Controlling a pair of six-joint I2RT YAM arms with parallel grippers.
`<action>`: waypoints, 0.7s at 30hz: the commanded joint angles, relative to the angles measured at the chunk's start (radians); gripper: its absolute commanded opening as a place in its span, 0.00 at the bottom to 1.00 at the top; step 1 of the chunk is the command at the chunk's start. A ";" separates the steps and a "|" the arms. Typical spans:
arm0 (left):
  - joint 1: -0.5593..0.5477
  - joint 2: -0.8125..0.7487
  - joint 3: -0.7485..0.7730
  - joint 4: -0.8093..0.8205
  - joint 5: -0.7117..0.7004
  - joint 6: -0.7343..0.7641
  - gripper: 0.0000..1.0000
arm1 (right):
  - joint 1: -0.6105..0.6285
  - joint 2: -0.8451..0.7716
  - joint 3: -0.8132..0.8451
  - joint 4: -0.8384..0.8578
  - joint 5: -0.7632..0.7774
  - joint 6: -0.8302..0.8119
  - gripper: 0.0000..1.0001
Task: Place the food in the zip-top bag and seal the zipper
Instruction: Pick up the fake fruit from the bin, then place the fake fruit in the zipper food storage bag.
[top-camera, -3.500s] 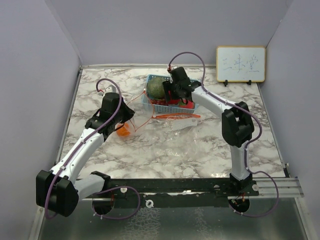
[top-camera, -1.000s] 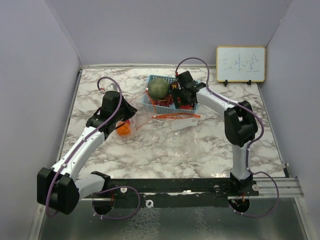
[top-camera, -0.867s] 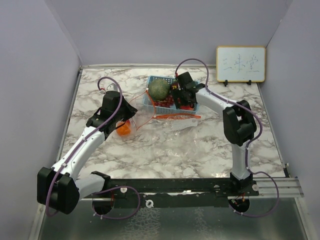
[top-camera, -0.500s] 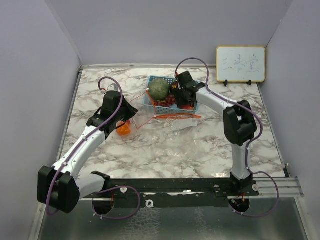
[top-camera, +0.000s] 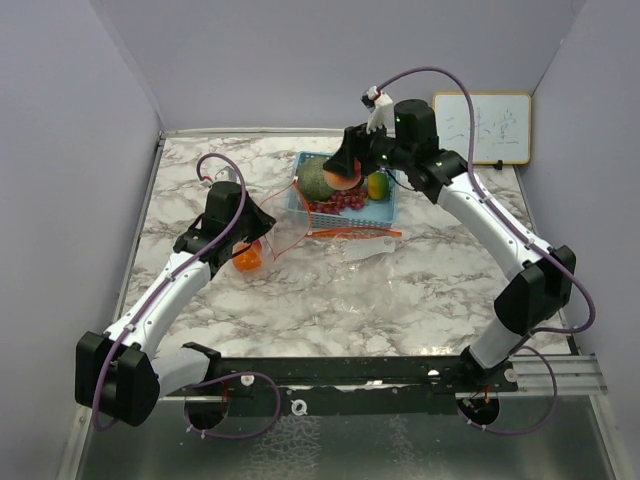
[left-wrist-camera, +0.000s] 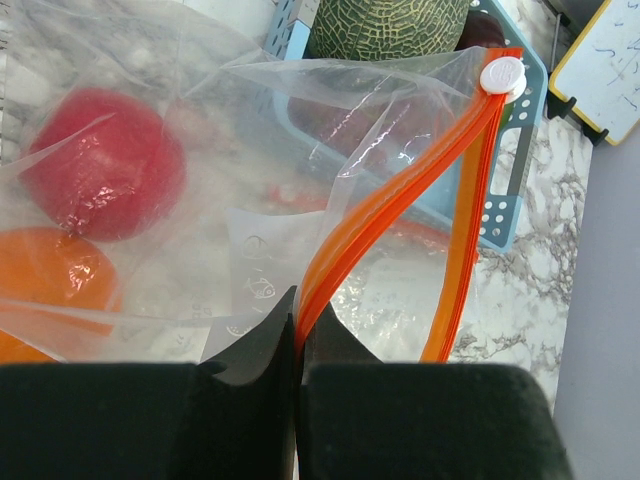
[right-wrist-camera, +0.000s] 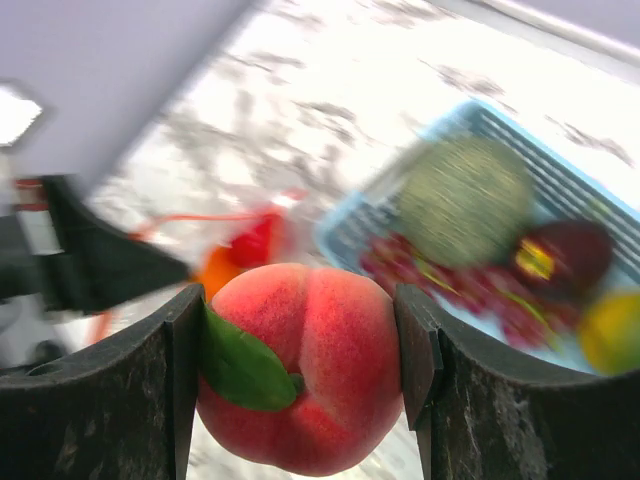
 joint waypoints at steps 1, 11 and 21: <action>0.003 -0.008 -0.001 0.031 0.030 -0.013 0.00 | 0.069 0.022 -0.042 0.277 -0.375 0.160 0.06; 0.004 -0.032 0.014 0.020 0.043 -0.023 0.00 | 0.164 0.154 -0.076 0.434 -0.389 0.310 0.08; 0.003 -0.047 0.001 0.019 0.037 -0.030 0.00 | 0.192 0.169 -0.023 0.222 -0.123 0.216 0.73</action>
